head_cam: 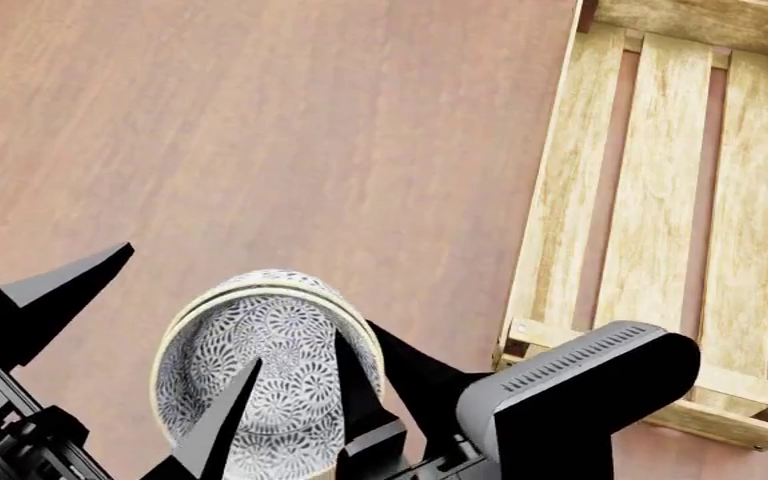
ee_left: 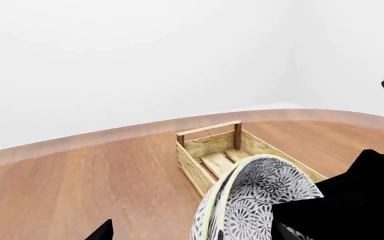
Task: Stack the right bowl on the left bowl and place them in the tray.
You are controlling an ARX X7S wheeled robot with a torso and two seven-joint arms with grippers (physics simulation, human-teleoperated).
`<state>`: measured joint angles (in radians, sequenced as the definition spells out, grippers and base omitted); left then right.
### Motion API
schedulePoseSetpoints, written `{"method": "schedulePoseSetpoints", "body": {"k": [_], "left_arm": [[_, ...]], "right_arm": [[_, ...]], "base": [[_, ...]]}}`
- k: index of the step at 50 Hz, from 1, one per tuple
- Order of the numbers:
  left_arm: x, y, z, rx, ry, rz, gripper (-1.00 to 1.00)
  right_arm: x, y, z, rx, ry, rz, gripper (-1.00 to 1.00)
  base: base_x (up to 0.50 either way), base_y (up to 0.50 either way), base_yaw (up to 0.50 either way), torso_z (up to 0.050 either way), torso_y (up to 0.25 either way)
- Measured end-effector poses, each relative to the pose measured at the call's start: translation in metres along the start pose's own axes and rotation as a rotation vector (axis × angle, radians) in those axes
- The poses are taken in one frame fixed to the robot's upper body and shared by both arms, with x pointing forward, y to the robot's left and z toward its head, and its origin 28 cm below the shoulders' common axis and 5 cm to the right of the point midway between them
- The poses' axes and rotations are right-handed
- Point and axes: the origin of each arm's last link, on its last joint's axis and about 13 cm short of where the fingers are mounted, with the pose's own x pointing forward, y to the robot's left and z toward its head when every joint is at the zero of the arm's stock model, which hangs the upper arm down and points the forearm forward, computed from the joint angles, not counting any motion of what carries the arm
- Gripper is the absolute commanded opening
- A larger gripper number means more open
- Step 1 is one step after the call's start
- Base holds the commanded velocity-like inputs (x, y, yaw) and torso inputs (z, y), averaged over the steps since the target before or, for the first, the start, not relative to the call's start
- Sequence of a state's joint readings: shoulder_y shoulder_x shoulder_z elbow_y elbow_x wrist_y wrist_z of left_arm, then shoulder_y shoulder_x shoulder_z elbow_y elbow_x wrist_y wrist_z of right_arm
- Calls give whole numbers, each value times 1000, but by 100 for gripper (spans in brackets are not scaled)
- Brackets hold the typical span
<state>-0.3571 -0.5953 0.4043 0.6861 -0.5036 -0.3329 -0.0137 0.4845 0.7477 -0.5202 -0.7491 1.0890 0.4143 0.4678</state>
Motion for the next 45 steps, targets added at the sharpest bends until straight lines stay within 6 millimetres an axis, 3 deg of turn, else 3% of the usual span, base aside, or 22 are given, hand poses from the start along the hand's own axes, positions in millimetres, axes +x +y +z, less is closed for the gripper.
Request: {"method": "schedulePoseSetpoints", "body": {"k": [24, 45], "left_arm": [[-31, -18, 6, -71, -101, 72, 100], [-50, -39, -6, -182, -147, 144, 100]], "right_arm": [[18, -20, 18, 2, -21, -87, -100], [49, -57, 50, 13, -61, -242, -100]], "base": [[0, 0, 0, 0, 1], [0, 0, 0, 0, 0]]}}
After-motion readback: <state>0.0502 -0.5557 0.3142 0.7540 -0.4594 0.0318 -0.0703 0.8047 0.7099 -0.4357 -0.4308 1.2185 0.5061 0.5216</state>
